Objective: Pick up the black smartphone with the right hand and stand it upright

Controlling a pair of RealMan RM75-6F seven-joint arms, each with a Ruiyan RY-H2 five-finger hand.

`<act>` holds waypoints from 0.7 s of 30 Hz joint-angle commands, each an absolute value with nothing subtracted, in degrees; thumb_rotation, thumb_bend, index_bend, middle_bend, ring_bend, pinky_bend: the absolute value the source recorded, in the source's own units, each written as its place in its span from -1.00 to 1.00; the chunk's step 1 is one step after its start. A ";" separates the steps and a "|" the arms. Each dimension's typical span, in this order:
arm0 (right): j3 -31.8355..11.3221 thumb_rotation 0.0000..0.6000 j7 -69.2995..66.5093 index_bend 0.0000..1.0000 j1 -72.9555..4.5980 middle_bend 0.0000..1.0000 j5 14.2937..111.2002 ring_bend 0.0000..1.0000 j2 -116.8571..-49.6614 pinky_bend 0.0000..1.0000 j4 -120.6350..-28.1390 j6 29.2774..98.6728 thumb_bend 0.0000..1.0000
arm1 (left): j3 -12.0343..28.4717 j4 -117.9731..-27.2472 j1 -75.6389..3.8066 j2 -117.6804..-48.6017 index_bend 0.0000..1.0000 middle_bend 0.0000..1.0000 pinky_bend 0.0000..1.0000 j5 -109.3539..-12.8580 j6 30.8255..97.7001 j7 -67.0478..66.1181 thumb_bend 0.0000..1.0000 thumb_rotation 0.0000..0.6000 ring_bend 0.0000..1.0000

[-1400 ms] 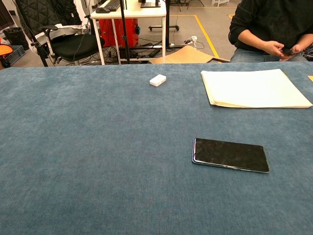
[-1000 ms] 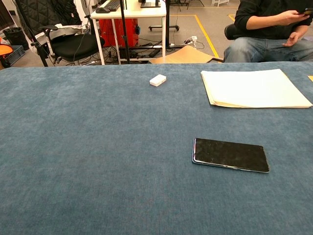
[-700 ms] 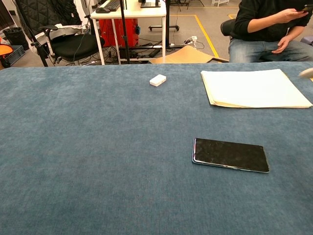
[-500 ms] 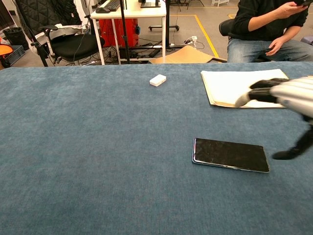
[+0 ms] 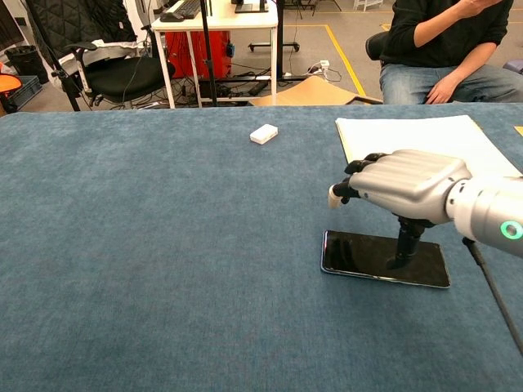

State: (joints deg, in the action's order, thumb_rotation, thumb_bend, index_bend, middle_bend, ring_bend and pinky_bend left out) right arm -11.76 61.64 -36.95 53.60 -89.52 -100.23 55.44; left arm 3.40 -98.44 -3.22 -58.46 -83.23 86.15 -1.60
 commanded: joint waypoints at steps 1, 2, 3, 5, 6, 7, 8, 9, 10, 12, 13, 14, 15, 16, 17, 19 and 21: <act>-11.08 1.00 68.33 -0.52 -40.73 -0.56 47.50 -1.00 -92.52 -1.00 -99.92 59.15 -1.00 | 3.34 -98.54 -3.25 -58.48 -1.00 -1.00 -1.00 -83.30 86.09 -1.75 -1.00 1.00 -1.00; -11.02 1.00 69.22 -0.52 -41.20 -0.56 46.48 -1.00 -92.90 -1.00 -99.98 59.68 -1.00 | 3.30 -98.58 -3.26 -58.48 -1.00 -1.00 -1.00 -83.31 86.05 -1.82 -1.00 1.00 -1.00; -11.01 1.00 70.52 -0.53 -41.92 -0.57 44.74 -1.00 -93.44 -1.00 -100.21 60.50 -1.00 | 3.28 -98.62 -3.27 -58.48 -1.00 -1.00 -1.00 -83.31 85.99 -1.89 -1.00 1.00 -1.00; -10.97 1.00 72.00 -0.53 -42.73 -0.57 42.85 -1.00 -93.98 -1.00 -100.54 61.28 -1.00 | 3.28 -98.69 -3.29 -58.47 -1.00 -1.00 -1.00 -83.27 85.95 -1.92 -1.00 1.00 -1.00; -10.95 1.00 72.96 -0.54 -43.29 -0.57 41.71 -1.00 -94.33 -1.00 -100.71 61.82 -1.00 | 3.31 -98.73 -3.30 -58.44 -1.00 -1.00 -1.00 -83.21 85.93 -1.92 -1.00 1.00 -1.00; -10.88 1.00 74.37 -0.54 -44.14 -0.57 40.31 -1.00 -94.91 -1.00 -100.72 62.69 -1.00 | 3.33 -98.79 -3.32 -58.39 -1.00 -1.00 -1.00 -83.14 85.88 -1.90 -1.00 1.00 -1.00; -10.82 1.00 75.43 -0.54 -44.82 -0.57 39.06 -1.00 -95.45 -1.00 -100.72 63.62 -1.00 | 3.34 -98.82 -3.34 -58.35 -1.00 -1.00 -1.00 -83.11 85.83 -1.86 -1.00 1.00 -1.00; -10.77 1.00 76.04 -0.54 -45.22 -0.57 38.25 -1.00 -95.81 -1.00 -100.72 64.22 -1.00 | 3.34 -98.84 -3.34 -58.32 -1.00 -1.00 -1.00 -83.09 85.81 -1.83 -1.00 1.00 -1.00; -10.70 1.00 76.76 -0.54 -45.76 -0.57 37.12 -1.00 -96.33 -1.00 -100.74 65.05 -1.00 | 3.34 -98.86 -3.35 -58.28 -1.00 -1.00 -1.00 -83.06 85.78 -1.80 -1.00 1.00 -1.00; -10.37 1.00 78.03 -0.54 -46.74 -0.57 35.26 -1.00 -97.21 -1.00 -100.74 66.52 -1.00 | 3.33 -98.90 -3.36 -58.22 -1.00 -1.00 -1.00 -83.04 85.74 -1.71 -1.00 1.00 -1.00; -10.17 1.00 78.44 -0.54 -47.06 -0.57 34.83 -1.00 -97.49 -1.00 -100.68 66.96 -1.00 | 3.32 -98.90 -3.35 -58.19 -1.00 -1.00 -1.00 -83.05 85.73 -1.67 -1.00 1.00 -1.00; -10.04 1.00 78.66 -0.54 -47.20 -0.57 34.66 -1.00 -97.64 -1.00 -100.60 67.20 -1.00 | 3.32 -98.90 -3.35 -58.18 -1.00 -1.00 -1.00 -83.04 85.72 -1.64 -1.00 1.00 -1.00; -9.80 1.00 78.98 -0.54 -47.45 -0.57 34.42 -1.00 -98.01 -0.99 -100.41 67.75 -1.00 | 3.32 -98.91 -3.36 -58.17 -1.00 -1.00 -1.00 -83.01 85.68 -1.60 -1.00 1.00 -1.00; -9.59 1.00 79.13 -0.54 -47.59 -0.57 34.28 -1.00 -98.40 -0.99 -100.21 68.38 -1.00 | 3.30 -98.92 -3.37 -58.15 -1.00 -1.00 -1.00 -82.95 85.60 -1.57 -1.00 1.00 -1.00; -9.33 1.00 79.26 -0.54 -47.70 -0.57 34.24 -1.00 -98.80 -0.98 -99.98 69.06 -1.00 | 3.24 -98.96 -3.39 -58.11 -1.00 -1.00 -1.00 -82.98 85.49 -1.58 -1.00 1.00 -1.00; -8.70 1.00 79.59 -0.54 -47.94 -0.56 34.42 -1.00 -99.48 -0.98 -99.38 70.19 -1.00 | 3.15 -99.02 -3.44 -58.05 -1.00 -1.00 -1.00 -83.13 85.39 -1.62 -1.00 1.00 -1.00; -8.35 1.00 79.44 -0.54 -48.02 -0.56 34.49 -1.00 -100.01 -0.98 -98.81 70.68 -1.00 | 3.14 -99.08 -3.42 -57.97 -1.00 -1.00 -1.00 -83.21 85.46 -1.50 -1.00 1.00 -1.00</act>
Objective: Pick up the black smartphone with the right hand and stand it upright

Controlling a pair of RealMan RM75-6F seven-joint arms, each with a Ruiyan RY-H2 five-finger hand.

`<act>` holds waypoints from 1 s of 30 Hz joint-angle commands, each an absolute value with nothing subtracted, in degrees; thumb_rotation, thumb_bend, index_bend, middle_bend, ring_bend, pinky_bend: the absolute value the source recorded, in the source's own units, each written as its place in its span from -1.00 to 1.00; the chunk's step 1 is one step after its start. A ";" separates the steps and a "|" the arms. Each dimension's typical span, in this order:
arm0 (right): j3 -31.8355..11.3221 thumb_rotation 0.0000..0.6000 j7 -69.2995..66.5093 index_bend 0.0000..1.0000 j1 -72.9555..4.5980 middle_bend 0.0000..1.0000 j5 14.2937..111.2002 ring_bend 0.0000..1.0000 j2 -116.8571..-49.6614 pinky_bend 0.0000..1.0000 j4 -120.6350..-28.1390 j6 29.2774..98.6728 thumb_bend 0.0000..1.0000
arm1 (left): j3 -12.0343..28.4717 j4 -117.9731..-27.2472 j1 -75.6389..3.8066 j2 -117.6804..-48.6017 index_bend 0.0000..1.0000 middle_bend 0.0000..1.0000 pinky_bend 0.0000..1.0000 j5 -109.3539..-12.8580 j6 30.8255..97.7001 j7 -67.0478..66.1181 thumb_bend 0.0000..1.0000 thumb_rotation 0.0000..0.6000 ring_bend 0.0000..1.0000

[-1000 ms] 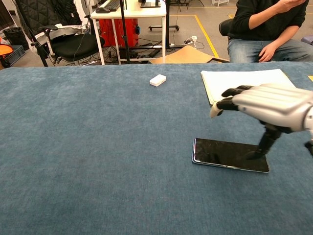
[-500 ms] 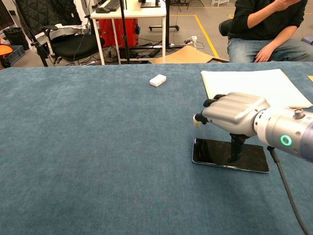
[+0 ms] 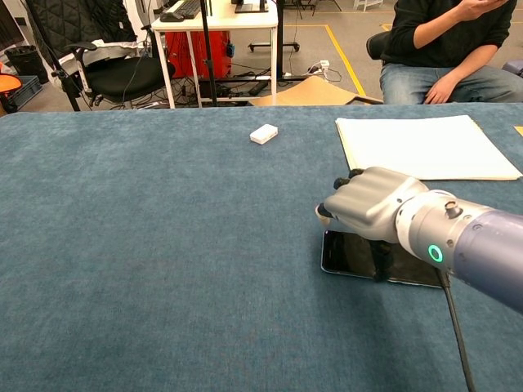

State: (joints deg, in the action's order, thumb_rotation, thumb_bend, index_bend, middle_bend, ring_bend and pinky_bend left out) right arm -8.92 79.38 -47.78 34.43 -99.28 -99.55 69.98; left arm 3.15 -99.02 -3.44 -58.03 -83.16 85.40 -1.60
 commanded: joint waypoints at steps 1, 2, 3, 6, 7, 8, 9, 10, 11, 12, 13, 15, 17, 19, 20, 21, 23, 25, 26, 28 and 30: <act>-8.20 1.00 79.20 -0.54 -48.04 -0.56 34.27 -1.00 -100.34 -0.97 -98.48 70.81 -1.00 | 3.17 -99.10 -3.39 -57.92 -1.00 -1.00 -1.00 -83.20 85.53 -1.35 -1.00 1.00 -1.00; -8.10 1.00 79.00 -0.54 -48.09 -0.56 34.06 -1.00 -100.61 -0.97 -98.20 70.89 -1.00 | 3.20 -99.09 -3.36 -57.85 -1.00 -1.00 -1.00 -83.15 85.56 -1.19 -1.00 1.00 -1.00; -8.02 1.00 78.92 -0.54 -48.12 -0.56 33.94 -1.00 -100.76 -0.97 -98.04 70.89 -1.00 | 3.21 -99.09 -3.35 -57.82 -1.00 -1.00 -1.00 -83.12 85.56 -1.10 -1.00 1.00 -1.00; -7.71 1.00 78.50 -0.54 -48.45 -0.56 33.89 -1.00 -101.45 -0.97 -97.27 71.07 -1.00 | 3.18 -99.05 -3.42 -57.65 -1.00 -1.00 -1.00 -83.08 85.34 -0.79 -1.00 1.00 -1.00; -7.59 1.00 78.35 -0.54 -48.53 -0.56 33.95 -1.00 -101.65 -0.97 -97.05 71.17 -1.00 | 3.14 -99.07 -3.44 -57.61 -1.00 -1.00 -1.00 -83.10 85.25 -0.79 -1.00 1.00 -1.00; -7.41 1.00 78.30 -0.54 -48.63 -0.56 34.02 -1.00 -101.83 -0.97 -96.78 71.27 -1.00 | 3.09 -99.10 -3.46 -57.57 -1.00 -1.00 -1.00 -83.14 85.18 -0.81 -1.00 1.00 -1.00; -7.30 1.00 78.30 -0.54 -48.67 -0.56 34.03 -1.00 -101.92 -0.96 -96.62 71.31 -1.00 | 3.07 -99.12 -3.47 -57.56 -1.00 -1.00 -1.00 -83.17 85.15 -0.82 -1.00 1.00 -1.00; -7.13 1.00 78.27 -0.54 -48.76 -0.56 34.03 -1.00 -102.11 -0.96 -96.31 71.39 -1.00 | 3.04 -99.14 -3.49 -57.54 -1.00 -1.00 -1.00 -83.22 85.12 -0.84 -1.00 1.00 -1.00; -7.00 1.00 78.16 -0.54 -48.82 -0.55 33.95 -1.00 -102.30 -0.96 -96.01 71.42 -1.00 | 3.03 -99.15 -3.50 -57.53 -1.00 -1.00 -1.00 -83.24 85.09 -0.86 -1.00 1.00 -1.00; -6.93 1.00 77.99 -0.54 -48.86 -0.55 33.88 -1.00 -102.49 -0.96 -95.75 71.45 -1.00 | 3.03 -99.15 -3.51 -57.52 -1.00 -1.00 -1.00 -83.21 85.06 -0.85 -1.00 1.00 -1.00; -6.88 1.00 77.79 -0.54 -48.90 -0.55 33.80 -1.00 -102.68 -0.96 -95.45 71.47 -1.00 | 3.04 -99.15 -3.52 -57.51 -1.00 -1.00 -1.00 -83.15 85.03 -0.82 -1.00 1.00 -1.00; -6.71 1.00 77.47 -0.53 -49.00 -0.54 33.74 -1.00 -103.01 -0.96 -94.78 71.46 -1.00 | 3.10 -99.16 -3.56 -57.49 -1.00 -1.00 -1.00 -82.97 84.92 -0.74 -1.00 1.00 -1.00; -6.43 1.00 77.29 -0.50 -49.11 -0.51 33.80 -1.00 -103.27 -0.96 -93.97 71.46 -1.00 | 3.14 -99.17 -3.61 -57.47 -1.00 -1.00 -1.00 -82.90 84.83 -0.72 -1.00 1.00 -1.00; -6.19 1.00 76.88 -0.47 -49.20 -0.49 33.97 -1.00 -103.51 -0.96 -93.22 71.41 -1.00 | 3.13 -99.17 -3.66 -57.49 -1.00 -1.00 -1.00 -82.87 84.76 -0.80 -1.00 1.00 -1.00; -6.11 1.00 76.55 -0.45 -49.23 -0.46 34.11 -1.00 -103.60 -0.95 -92.97 71.39 -1.00 | 3.11 -99.18 -3.68 -57.50 -1.00 -1.00 -1.00 -82.86 84.70 -0.84 -1.00 1.00 -1.00; -6.05 1.00 76.31 -0.42 -49.24 -0.43 34.27 -1.00 -103.62 -0.95 -92.81 71.39 -1.00 | 3.10 -99.20 -3.68 -57.51 -1.00 -1.00 -1.00 -82.86 84.68 -0.88 -1.00 1.00 -1.00; -5.83 1.00 75.62 -0.32 -49.25 -0.31 34.87 -0.96 -103.67 -0.93 -92.34 71.32 -1.00 | 3.08 -99.22 -3.70 -57.54 -1.00 -1.00 -1.00 -82.83 84.65 -0.96 -1.00 1.00 -1.00; -5.55 1.00 74.88 -0.20 -49.20 -0.19 35.66 -0.88 -103.70 -0.92 -91.87 71.21 -1.00 | 3.06 -99.25 -3.71 -57.55 -1.00 -1.00 -1.00 -82.88 84.65 -0.99 -1.00 1.00 -1.00; -5.38 1.00 74.37 -0.14 -49.17 -0.12 36.33 -0.83 -103.69 -0.91 -91.60 71.14 -1.00 | 3.06 -99.27 -3.70 -57.56 -1.00 -1.00 -1.00 -82.91 84.68 -0.99 -1.00 1.00 -1.00; -4.76 1.00 72.38 -0.05 -48.91 -0.03 38.83 -0.77 -103.63 -0.89 -90.78 70.93 -0.99 | 3.06 -99.31 -3.68 -57.55 -1.00 -1.00 -1.00 -82.96 84.79 -1.01 -1.00 1.00 -1.00; -4.32 1.00 70.37 -0.02 -48.50 0.01 40.77 -0.74 -103.45 -0.89 -90.41 70.77 -0.95 | 3.07 -99.32 -3.65 -57.57 -1.00 -1.00 -1.00 -82.96 84.86 -1.00 -1.00 1.00 -1.00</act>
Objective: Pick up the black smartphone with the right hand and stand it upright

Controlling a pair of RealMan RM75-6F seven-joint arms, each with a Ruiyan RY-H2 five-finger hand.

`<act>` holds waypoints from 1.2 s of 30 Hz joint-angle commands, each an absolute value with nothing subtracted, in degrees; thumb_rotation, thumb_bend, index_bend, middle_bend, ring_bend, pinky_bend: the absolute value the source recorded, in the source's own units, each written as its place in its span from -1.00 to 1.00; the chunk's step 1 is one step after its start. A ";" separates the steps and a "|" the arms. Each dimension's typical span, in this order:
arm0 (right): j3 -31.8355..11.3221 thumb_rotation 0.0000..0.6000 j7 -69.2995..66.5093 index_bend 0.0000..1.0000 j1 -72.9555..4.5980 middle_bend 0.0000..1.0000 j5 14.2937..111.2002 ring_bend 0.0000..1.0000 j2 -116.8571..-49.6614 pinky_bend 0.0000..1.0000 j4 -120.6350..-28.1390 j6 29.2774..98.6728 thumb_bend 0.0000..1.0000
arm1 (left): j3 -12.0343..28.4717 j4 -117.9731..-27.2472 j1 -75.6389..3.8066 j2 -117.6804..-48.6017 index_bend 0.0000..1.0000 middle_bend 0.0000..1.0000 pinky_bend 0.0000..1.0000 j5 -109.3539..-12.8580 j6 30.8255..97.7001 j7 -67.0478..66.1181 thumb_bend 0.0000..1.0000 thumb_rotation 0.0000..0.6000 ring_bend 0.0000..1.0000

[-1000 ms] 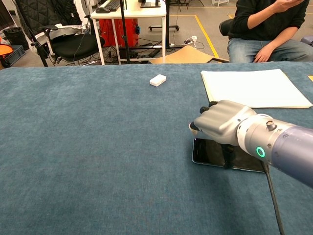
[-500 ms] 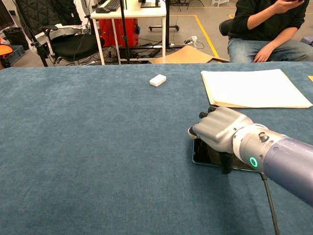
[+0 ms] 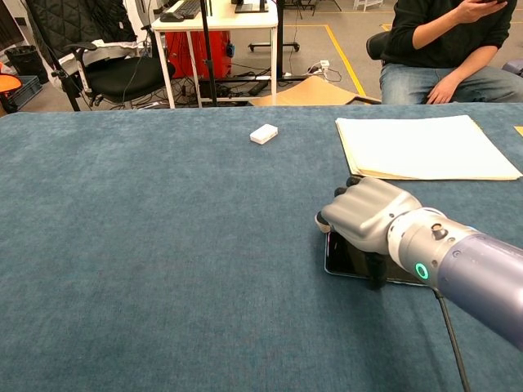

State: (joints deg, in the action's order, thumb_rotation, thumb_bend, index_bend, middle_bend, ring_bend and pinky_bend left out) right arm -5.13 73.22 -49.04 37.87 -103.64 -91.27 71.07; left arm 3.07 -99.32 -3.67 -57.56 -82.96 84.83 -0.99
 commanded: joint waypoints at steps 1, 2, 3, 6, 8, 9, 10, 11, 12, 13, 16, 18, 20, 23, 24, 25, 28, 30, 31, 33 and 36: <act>-4.26 1.00 69.38 -0.01 -48.30 0.02 41.52 -0.72 -103.29 -0.89 -90.45 70.66 -0.92 | 3.06 -99.30 -3.66 -57.58 -1.00 -1.00 -1.00 -82.98 84.85 -1.01 -1.00 1.00 -1.00; -4.26 1.00 68.70 -0.01 -48.18 0.02 41.99 -0.71 -103.15 -0.89 -90.52 70.56 -0.91 | 3.04 -99.31 -3.67 -57.58 -1.00 -1.00 -1.00 -82.99 84.83 -1.00 -1.00 1.00 -1.00; -4.39 1.00 67.41 -0.01 -47.97 0.02 42.79 -0.70 -102.86 -0.89 -90.80 70.37 -0.90 | 3.03 -99.33 -3.68 -57.57 -1.00 -1.00 -1.00 -83.01 84.82 -1.00 -1.00 1.00 -1.00; -5.12 1.00 63.57 0.00 -47.27 0.02 44.88 -0.66 -101.67 -0.89 -92.05 70.15 -0.88 | 3.03 -99.32 -3.70 -57.59 -1.00 -1.00 -1.00 -82.97 84.77 -1.02 -1.00 1.00 -1.00; -6.03 1.00 59.37 0.00 -46.62 0.02 46.91 -0.64 -100.39 -0.85 -93.04 69.62 -0.87 | 3.03 -99.38 -3.70 -57.55 -1.00 -1.00 -1.00 -82.96 84.77 -0.96 -1.00 1.00 -1.00; -6.46 1.00 57.52 0.01 -46.43 0.03 47.71 -0.63 -99.82 -0.81 -93.45 69.14 -0.86 | 3.02 -99.41 -3.69 -57.53 -1.00 -1.00 -1.00 -82.99 84.80 -0.91 -1.00 1.00 -1.00; -6.87 1.00 55.11 0.01 -46.15 0.03 48.82 -0.62 -98.94 -0.76 -93.79 68.43 -0.86 | 3.03 -99.44 -3.65 -57.48 -1.00 -1.00 -1.00 -83.04 84.92 -0.85 -1.00 1.00 -1.00; -7.32 1.00 52.86 0.01 -45.88 0.03 49.95 -0.61 -98.20 -0.73 -93.94 68.02 -0.86 | 3.03 -99.47 -3.61 -57.44 -1.00 -1.00 -1.00 -83.09 85.00 -0.78 -1.00 1.00 -1.00; -7.90 1.00 49.95 0.01 -45.58 0.03 51.33 -0.61 -97.39 -0.72 -94.20 67.36 -0.86 | 3.01 -99.49 -3.58 -57.40 -1.00 -1.00 -1.00 -83.12 85.06 -0.70 -1.00 1.00 -1.00; -8.48 1.00 46.25 0.01 -45.10 0.03 53.04 -0.60 -96.40 -0.72 -94.23 66.64 -0.86 | 2.98 -99.51 -3.53 -57.36 -1.00 -1.00 -1.00 -83.16 85.10 -0.61 -1.00 1.00 -1.00; -9.89 1.00 37.11 0.01 -43.99 0.03 56.85 -0.60 -94.62 -0.69 -93.81 65.08 -0.86 | 2.91 -99.58 -3.50 -57.30 -1.00 -1.00 -1.00 -83.31 85.17 -0.60 -1.00 1.00 -1.00; -10.70 1.00 30.11 0.02 -43.32 0.03 59.63 -0.60 -93.58 -0.67 -93.08 63.65 -0.86 | 2.84 -99.62 -3.47 -57.32 -1.00 -1.00 -1.00 -83.45 85.22 -0.68 -1.00 1.00 -1.00; -11.68 1.00 21.72 0.03 -42.50 0.04 62.03 -0.60 -92.56 -0.67 -92.27 61.96 -0.86 | 2.78 -99.70 -3.44 -57.34 -1.00 -1.00 -1.00 -83.55 85.29 -0.80 -1.00 1.00 -1.00; -12.85 1.00 9.83 0.03 -41.20 0.04 65.29 -0.60 -91.69 -0.67 -90.54 60.37 -0.85 | 2.72 -99.90 -3.40 -57.35 -1.00 -1.00 -1.00 -83.67 85.39 -0.95 -1.00 1.00 -1.00; -13.08 1.00 6.23 0.03 -40.77 0.05 66.26 -0.60 -91.59 -0.67 -89.86 60.04 -0.85 | 2.72 -99.99 -3.39 -57.32 -1.00 -1.00 -1.00 -83.72 85.44 -0.95 -1.00 1.00 -1.00; -13.27 1.00 2.70 0.03 -40.36 0.05 67.13 -0.60 -91.55 -0.67 -89.24 59.70 -0.85 | 2.71 -100.04 -3.37 -57.30 -1.00 -1.00 -1.00 -83.76 85.48 -0.94 -1.00 1.00 -1.00; -13.95 1.00 -8.44 0.03 -39.06 0.05 68.20 -0.61 -91.37 -0.66 -88.17 57.87 -0.85 | 2.71 -100.18 -3.30 -57.25 -1.00 -1.00 -1.00 -83.84 85.66 -0.90 -1.00 1.00 -1.00; -14.53 1.00 -15.93 0.03 -38.16 0.04 67.96 -0.61 -91.29 -0.63 -87.84 56.17 -0.85 | 2.70 -100.25 -3.27 -57.22 -1.00 -1.00 -1.00 -83.86 85.71 -0.90 -1.00 1.00 -1.00; -14.87 1.00 -19.41 0.03 -37.63 0.04 67.36 -0.62 -91.38 -0.62 -87.86 55.33 -0.85 | 2.67 -100.29 -3.27 -57.20 -1.00 -1.00 -1.00 -83.90 85.68 -0.89 -1.00 1.00 -1.00; -15.18 1.00 -24.54 0.03 -36.98 0.04 66.64 -0.63 -91.32 -0.61 -87.90 53.56 -0.84 | 2.61 -100.35 -3.26 -57.18 -1.00 -1.00 -1.00 -84.01 85.69 -0.94 -1.00 1.00 -1.00; -15.97 1.00 -33.65 0.03 -35.80 0.05 64.81 -0.64 -91.54 -0.58 -87.96 50.05 -0.81 | 2.52 -100.33 -3.21 -57.34 -1.00 -1.00 -1.00 -84.19 85.82 -1.38 -1.00 1.00 -1.00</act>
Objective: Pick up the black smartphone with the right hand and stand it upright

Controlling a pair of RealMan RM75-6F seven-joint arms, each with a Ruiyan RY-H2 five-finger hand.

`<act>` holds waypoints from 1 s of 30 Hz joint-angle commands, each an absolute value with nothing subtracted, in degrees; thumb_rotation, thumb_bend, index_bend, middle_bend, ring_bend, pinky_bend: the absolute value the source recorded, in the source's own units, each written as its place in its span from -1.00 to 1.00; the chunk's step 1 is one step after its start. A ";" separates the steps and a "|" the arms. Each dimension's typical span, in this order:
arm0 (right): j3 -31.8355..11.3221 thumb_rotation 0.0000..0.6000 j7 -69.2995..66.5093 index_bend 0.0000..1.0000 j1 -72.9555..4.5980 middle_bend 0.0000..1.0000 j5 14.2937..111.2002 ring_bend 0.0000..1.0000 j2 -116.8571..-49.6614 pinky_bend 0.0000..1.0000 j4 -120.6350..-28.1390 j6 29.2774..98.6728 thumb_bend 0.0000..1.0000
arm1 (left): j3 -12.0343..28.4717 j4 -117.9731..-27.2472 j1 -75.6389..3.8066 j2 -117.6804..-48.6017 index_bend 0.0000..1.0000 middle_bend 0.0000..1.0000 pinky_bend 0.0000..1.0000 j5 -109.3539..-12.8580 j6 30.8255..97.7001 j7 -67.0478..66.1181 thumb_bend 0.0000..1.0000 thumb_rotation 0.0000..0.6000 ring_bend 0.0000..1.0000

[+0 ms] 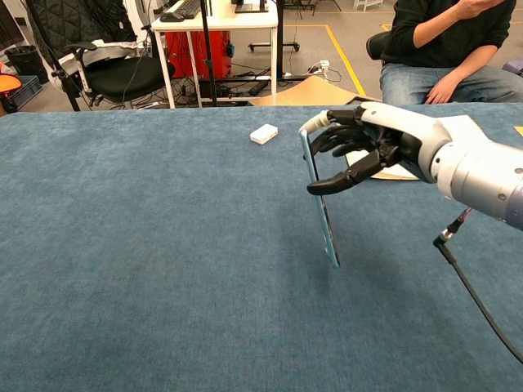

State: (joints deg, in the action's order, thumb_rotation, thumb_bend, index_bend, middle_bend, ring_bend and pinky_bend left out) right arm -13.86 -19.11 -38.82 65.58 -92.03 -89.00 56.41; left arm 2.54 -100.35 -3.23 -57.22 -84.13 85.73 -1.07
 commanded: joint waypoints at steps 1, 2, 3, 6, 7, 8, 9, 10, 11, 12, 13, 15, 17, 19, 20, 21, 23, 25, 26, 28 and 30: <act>-16.13 1.00 -35.50 0.03 -35.62 0.05 64.73 -0.64 -91.57 -0.56 -87.80 49.26 -0.79 | 2.50 -100.33 -3.22 -57.41 -1.00 -1.00 -1.00 -84.22 85.83 -1.54 -1.00 1.00 -1.00; -16.33 1.00 -38.34 0.03 -35.33 0.04 64.57 -0.64 -91.67 -0.55 -87.57 48.01 -0.77 | 2.46 -100.37 -3.21 -57.48 -1.00 -1.00 -1.00 -84.26 85.83 -1.69 -1.00 1.00 -1.00; -16.45 1.00 -40.87 0.03 -35.09 0.04 64.75 -0.64 -91.78 -0.55 -87.19 46.90 -0.75 | 2.43 -100.41 -3.21 -57.55 -1.00 -1.00 -1.00 -84.30 85.83 -1.84 -1.00 1.00 -1.00; -16.67 1.00 -48.32 0.03 -34.35 0.05 65.44 -0.66 -92.56 -0.61 -85.69 43.73 -0.73 | 2.44 -100.46 -3.35 -57.78 -1.00 -1.00 -1.00 -84.22 85.62 -2.39 -1.00 1.00 -1.00; -16.75 1.00 -50.08 0.03 -34.12 0.04 65.67 -0.66 -92.92 -0.64 -85.13 43.18 -0.73 | 2.47 -100.47 -3.39 -57.84 -1.00 -1.00 -1.00 -84.12 85.55 -2.56 -1.00 1.00 -1.00; -16.84 1.00 -51.66 0.03 -33.85 0.04 65.79 -0.67 -93.37 -0.67 -84.66 42.81 -0.73 | 2.52 -100.45 -3.42 -57.92 -1.00 -1.00 -1.00 -84.00 85.52 -2.75 -1.00 1.00 -1.00; -16.92 1.00 -53.12 0.03 -33.64 0.04 65.81 -0.68 -93.81 -0.68 -84.26 42.34 -0.72 | 2.57 -100.44 -3.45 -58.01 -1.00 -1.00 -1.00 -83.88 85.51 -2.94 -1.00 1.00 -1.00; -17.06 1.00 -54.66 0.03 -33.47 0.04 65.76 -0.68 -94.22 -0.68 -83.97 41.74 -0.71 | 2.61 -100.44 -3.46 -58.09 -1.00 -1.00 -1.00 -83.80 85.50 -3.10 -1.00 1.00 -1.00; -17.22 1.00 -56.12 0.03 -33.32 0.04 65.73 -0.69 -94.61 -0.68 -83.64 41.13 -0.70 | 2.62 -100.46 -3.46 -58.15 -1.00 -1.00 -1.00 -83.74 85.50 -3.21 -1.00 1.00 -1.00; -17.31 1.00 -57.36 0.03 -33.26 0.04 65.78 -0.69 -95.02 -0.68 -83.23 40.48 -0.69 | 2.63 -100.47 -3.46 -58.18 -1.00 -1.00 -1.00 -83.71 85.52 -3.29 -1.00 1.00 -1.00; -17.32 1.00 -58.38 0.03 -33.25 0.04 65.98 -0.69 -95.39 -0.68 -82.77 39.83 -0.67 | 2.64 -100.47 -3.45 -58.21 -1.00 -1.00 -1.00 -83.71 85.57 -3.38 -1.00 1.00 -1.00; -17.09 1.00 -59.99 0.03 -33.28 0.04 66.69 -0.70 -96.12 -0.68 -81.73 38.57 -0.65 | 2.65 -100.48 -3.43 -58.24 -1.00 -1.00 -1.00 -83.69 85.61 -3.42 -1.00 1.00 -1.00; -16.87 1.00 -61.35 0.02 -33.25 0.03 67.59 -0.72 -96.65 -0.68 -80.88 37.69 -0.64 | 2.67 -100.50 -3.44 -58.20 -1.00 -1.00 -1.00 -83.61 85.55 -3.34 -1.00 1.00 -1.00; -16.61 1.00 -62.22 -0.03 -33.22 -0.02 68.75 -0.76 -97.02 -0.70 -79.97 37.24 -0.64 | 2.67 -100.48 -3.46 -58.18 -1.00 -1.00 -1.00 -83.58 85.51 -3.30 -1.00 1.00 -1.00; -16.41 1.00 -62.32 -0.10 -33.18 -0.09 69.38 -0.80 -97.20 -0.74 -79.44 37.26 -0.65 | 2.68 -100.46 -3.46 -58.16 -1.00 -1.00 -1.00 -83.58 85.51 -3.25 -1.00 1.00 -1.00; -16.25 1.00 -62.51 -0.16 -33.11 -0.16 70.00 -0.83 -97.30 -0.77 -79.07 37.36 -0.65 | 2.68 -100.43 -3.44 -58.14 -1.00 -1.00 -1.00 -83.58 85.55 -3.20 -1.00 1.00 -1.00; -15.96 1.00 -62.78 -0.33 -32.94 -0.37 71.43 -0.93 -97.34 -0.86 -78.47 37.87 -0.66 | 2.72 -100.35 -3.42 -58.14 -1.00 -1.00 -1.00 -83.56 85.61 -3.12 -1.00 1.00 -1.00; -15.37 1.00 -61.93 -0.57 -32.80 -0.66 73.25 -0.99 -97.33 -0.96 -77.59 39.08 -0.67 | 2.73 -100.30 -3.41 -58.18 -1.00 -1.00 -1.00 -83.54 85.63 -3.15 -1.00 1.00 -1.00; -15.04 1.00 -61.22 -0.64 -32.67 -0.74 74.15 -1.00 -97.46 -0.98 -77.03 40.04 -0.67 | 2.73 -100.30 -3.42 -58.20 -1.00 -1.00 -1.00 -83.57 85.64 -3.19 -1.00 1.00 -1.00; -14.45 1.00 -58.99 -0.77 -32.41 -0.89 75.80 -1.00 -97.84 -1.00 -75.79 42.49 -0.68 | 2.66 -100.27 -3.44 -58.29 -1.00 -1.00 -1.00 -83.69 85.63 -3.32 -1.00 1.00 -1.00; -14.33 1.00 -57.08 -0.80 -32.07 -0.93 76.97 -1.00 -98.27 -1.00 -74.88 45.25 -0.70 | 2.61 -100.27 -3.46 -58.40 -1.00 -1.00 -1.00 -83.76 85.59 -3.58 -1.00 1.00 -1.00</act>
State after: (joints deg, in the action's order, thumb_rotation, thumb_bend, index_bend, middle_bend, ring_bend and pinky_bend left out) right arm -14.89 -59.30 -32.54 75.24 -97.71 -76.27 42.49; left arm 2.63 -100.27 -3.45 -58.37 -83.74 85.60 -3.55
